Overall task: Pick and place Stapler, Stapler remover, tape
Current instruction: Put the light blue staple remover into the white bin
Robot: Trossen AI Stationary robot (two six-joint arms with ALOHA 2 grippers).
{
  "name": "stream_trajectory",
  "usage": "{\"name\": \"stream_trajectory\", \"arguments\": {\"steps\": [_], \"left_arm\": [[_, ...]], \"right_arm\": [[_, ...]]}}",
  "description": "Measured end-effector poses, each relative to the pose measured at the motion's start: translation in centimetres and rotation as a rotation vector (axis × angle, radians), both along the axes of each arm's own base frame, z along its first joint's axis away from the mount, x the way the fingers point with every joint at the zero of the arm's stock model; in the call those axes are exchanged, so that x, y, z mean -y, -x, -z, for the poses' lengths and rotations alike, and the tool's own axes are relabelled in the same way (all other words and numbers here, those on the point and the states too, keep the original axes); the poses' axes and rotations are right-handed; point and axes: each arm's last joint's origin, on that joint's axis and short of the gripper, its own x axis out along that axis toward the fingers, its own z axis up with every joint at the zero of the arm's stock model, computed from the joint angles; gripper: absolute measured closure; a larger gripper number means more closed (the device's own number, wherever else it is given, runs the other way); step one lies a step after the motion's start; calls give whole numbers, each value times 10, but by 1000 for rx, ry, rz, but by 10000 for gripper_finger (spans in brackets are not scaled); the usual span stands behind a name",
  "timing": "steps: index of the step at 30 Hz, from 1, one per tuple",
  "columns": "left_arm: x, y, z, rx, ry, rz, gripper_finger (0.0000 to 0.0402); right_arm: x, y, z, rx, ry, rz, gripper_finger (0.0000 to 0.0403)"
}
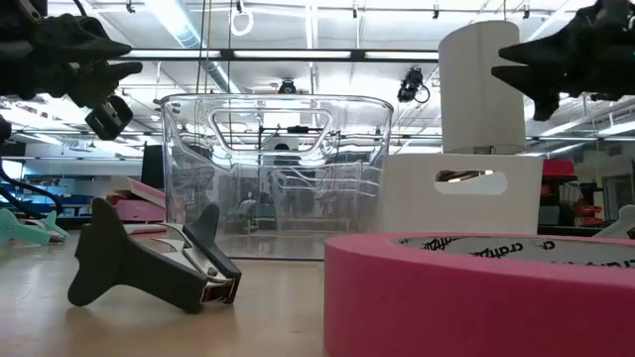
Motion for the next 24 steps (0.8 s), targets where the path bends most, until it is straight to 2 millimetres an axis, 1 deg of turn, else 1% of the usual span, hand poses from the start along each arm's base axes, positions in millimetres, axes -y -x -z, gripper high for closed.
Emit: {"name": "stream_trajectory", "arguments": {"steps": [1, 3, 6, 9, 11, 14, 18, 20, 24], "left_arm": [[-1, 0, 0, 0, 2, -23, 323], [-2, 0, 0, -1, 4, -71, 323], [-4, 0, 0, -1, 8, -140, 323], [-6, 0, 0, 0, 12, -200, 323], [-7, 0, 0, 2, 14, -232, 323], [-7, 0, -1, 4, 15, -254, 323], [-7, 0, -1, 3, 16, -259, 323], [-8, 0, 0, 3, 15, -259, 323], [-8, 0, 0, 2, 16, -260, 323]], "right_arm": [[1, 0, -1, 16, -26, 22, 239], [0, -1, 3, -10, -88, -13, 239], [-4, -5, 16, -176, -259, -146, 242], [-10, -11, 19, -294, -407, -260, 255], [-15, -16, 12, -349, -443, -338, 268], [-22, -25, -5, -431, -496, -432, 290], [-34, -44, -33, -552, -536, -546, 313], [-37, -51, -42, -687, -571, -541, 320], [-40, -59, -50, -988, -719, -419, 322]]}}
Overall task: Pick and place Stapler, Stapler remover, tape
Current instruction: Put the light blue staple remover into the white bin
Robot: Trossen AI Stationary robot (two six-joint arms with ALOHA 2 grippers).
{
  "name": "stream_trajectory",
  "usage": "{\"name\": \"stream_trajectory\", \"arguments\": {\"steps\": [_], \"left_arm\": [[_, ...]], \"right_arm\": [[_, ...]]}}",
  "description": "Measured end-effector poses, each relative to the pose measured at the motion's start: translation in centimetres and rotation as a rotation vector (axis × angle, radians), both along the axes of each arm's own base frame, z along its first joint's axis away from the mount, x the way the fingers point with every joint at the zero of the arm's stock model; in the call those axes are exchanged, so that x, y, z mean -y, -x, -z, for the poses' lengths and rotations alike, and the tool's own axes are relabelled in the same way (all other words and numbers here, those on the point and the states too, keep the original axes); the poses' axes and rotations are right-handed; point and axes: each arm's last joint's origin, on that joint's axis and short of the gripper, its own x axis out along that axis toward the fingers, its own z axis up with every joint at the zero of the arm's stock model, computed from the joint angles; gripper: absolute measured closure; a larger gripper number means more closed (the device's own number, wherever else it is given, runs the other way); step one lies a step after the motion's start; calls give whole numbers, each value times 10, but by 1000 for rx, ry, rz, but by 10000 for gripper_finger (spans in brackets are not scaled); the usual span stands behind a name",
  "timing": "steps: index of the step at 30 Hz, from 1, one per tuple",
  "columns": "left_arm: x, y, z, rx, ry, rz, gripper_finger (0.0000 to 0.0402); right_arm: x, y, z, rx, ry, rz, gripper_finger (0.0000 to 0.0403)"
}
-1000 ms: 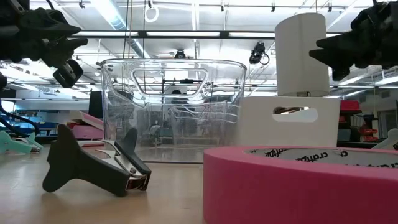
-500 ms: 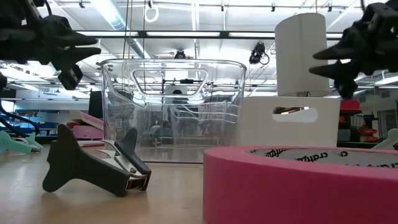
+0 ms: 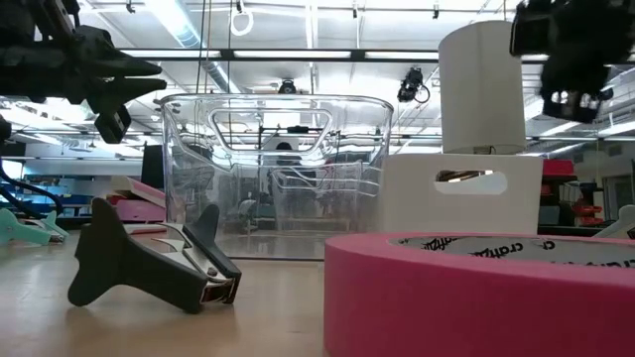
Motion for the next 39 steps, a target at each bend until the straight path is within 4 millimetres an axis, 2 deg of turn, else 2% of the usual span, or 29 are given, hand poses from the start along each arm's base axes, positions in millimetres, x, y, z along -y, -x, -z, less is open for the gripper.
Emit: {"name": "stream_trajectory", "arguments": {"steps": [5, 10, 16, 26, 39], "left_arm": [[0, 0, 0, -1, 0, 0, 323], [0, 0, 0, -2, 0, 0, 323], [0, 0, 0, -2, 0, 0, 323], [1, 0, 0, -5, -1, 23, 323], [1, 0, 0, -6, -1, 26, 323]], "right_arm": [[-6, -12, -2, -276, -83, 22, 306], [-10, -23, 18, -436, -129, 18, 275], [-9, -22, 42, -611, -117, -7, 261], [-7, -25, 46, -592, -11, 28, 270], [-6, -24, 49, -588, 68, 63, 178]]}}
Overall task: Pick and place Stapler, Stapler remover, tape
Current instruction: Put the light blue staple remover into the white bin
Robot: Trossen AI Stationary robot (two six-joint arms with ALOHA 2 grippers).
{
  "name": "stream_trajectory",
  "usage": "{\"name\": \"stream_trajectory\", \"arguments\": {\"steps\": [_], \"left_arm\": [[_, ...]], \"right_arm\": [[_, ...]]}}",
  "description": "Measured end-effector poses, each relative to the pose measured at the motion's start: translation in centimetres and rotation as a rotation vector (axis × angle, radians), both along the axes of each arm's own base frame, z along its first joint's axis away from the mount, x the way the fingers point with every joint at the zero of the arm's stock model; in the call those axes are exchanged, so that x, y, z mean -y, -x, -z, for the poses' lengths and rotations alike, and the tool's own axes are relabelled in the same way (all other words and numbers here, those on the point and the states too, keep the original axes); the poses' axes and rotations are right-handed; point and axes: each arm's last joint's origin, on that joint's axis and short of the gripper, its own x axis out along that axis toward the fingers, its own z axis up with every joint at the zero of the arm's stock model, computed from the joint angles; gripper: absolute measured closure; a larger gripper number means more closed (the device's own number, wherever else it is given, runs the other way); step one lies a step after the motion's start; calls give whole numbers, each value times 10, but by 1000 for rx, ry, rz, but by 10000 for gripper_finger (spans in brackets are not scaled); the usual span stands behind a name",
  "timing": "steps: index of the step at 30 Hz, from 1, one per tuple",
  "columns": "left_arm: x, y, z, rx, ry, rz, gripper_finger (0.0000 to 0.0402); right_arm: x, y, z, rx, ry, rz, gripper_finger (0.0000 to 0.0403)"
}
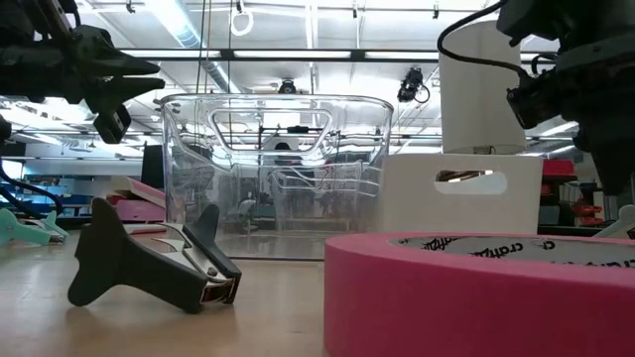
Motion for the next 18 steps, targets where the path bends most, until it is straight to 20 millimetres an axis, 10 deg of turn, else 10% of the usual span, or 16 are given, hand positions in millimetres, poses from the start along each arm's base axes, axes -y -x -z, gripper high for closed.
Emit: {"name": "stream_trajectory", "arguments": {"steps": [18], "left_arm": [[0, 0, 0, 0, 0, 0, 323]], "right_arm": [[1, 18, 56, -6, -97, 77, 169]]}}
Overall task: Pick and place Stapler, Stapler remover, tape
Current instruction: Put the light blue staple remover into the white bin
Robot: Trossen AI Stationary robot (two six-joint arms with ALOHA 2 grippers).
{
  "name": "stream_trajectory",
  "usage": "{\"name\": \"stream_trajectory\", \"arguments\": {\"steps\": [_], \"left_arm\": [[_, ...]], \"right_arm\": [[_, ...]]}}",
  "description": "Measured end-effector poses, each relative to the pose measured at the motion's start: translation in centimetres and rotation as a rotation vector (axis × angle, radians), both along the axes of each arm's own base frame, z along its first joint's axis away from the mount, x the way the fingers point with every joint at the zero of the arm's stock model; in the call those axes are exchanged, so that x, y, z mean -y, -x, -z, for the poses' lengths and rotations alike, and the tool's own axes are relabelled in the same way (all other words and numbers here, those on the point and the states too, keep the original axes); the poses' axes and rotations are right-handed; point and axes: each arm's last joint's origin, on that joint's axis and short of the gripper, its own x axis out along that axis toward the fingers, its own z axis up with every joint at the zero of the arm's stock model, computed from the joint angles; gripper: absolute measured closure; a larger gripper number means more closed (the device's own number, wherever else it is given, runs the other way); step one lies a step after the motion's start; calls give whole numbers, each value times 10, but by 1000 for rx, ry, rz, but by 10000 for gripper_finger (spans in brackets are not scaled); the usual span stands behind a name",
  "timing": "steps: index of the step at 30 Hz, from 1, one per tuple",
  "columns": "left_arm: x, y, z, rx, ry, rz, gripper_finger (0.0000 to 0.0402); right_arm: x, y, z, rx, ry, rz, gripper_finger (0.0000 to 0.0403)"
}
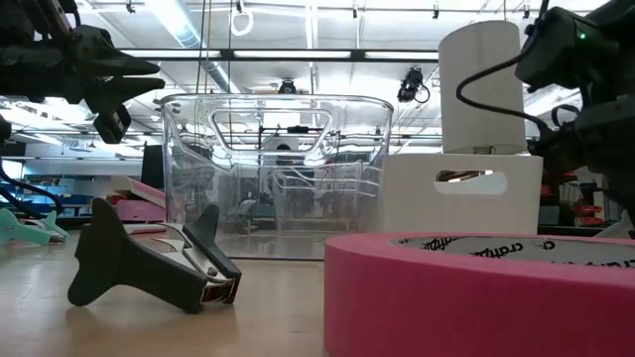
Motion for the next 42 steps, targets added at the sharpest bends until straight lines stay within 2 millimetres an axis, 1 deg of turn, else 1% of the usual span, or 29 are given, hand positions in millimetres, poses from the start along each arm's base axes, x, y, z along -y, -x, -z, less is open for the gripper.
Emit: {"name": "stream_trajectory", "arguments": {"steps": [2, 4, 8, 17, 22, 25, 28, 32, 37, 40, 42], "left_arm": [[0, 0, 0, 0, 0, 0, 323], [0, 0, 0, 0, 0, 0, 323], [0, 0, 0, 0, 0, 0, 323], [0, 0, 0, 0, -1, 0, 323], [0, 0, 0, 0, -1, 0, 323], [0, 0, 0, 0, -1, 0, 323], [0, 0, 0, 0, -1, 0, 323], [0, 0, 0, 0, -1, 0, 323], [0, 0, 0, 0, -1, 0, 323], [0, 0, 0, 0, -1, 0, 323], [0, 0, 0, 0, -1, 0, 323]], "right_arm": [[0, 1, 1, 3, 12, 5, 185], [0, 1, 2, 11, 17, -3, 216], [0, -3, 1, 54, 24, -14, 311], [-1, -7, -1, 101, 30, -41, 308], [3, -10, -14, 64, 56, -70, 308], [7, -14, -30, 38, 85, -95, 308], [11, -20, -54, 28, 125, -126, 308], [18, -31, -96, 74, 199, -146, 308], [23, -44, -146, 229, 298, -157, 308], [24, -51, -165, 313, 362, -158, 308], [23, -60, -167, 349, 377, -175, 308]]}}
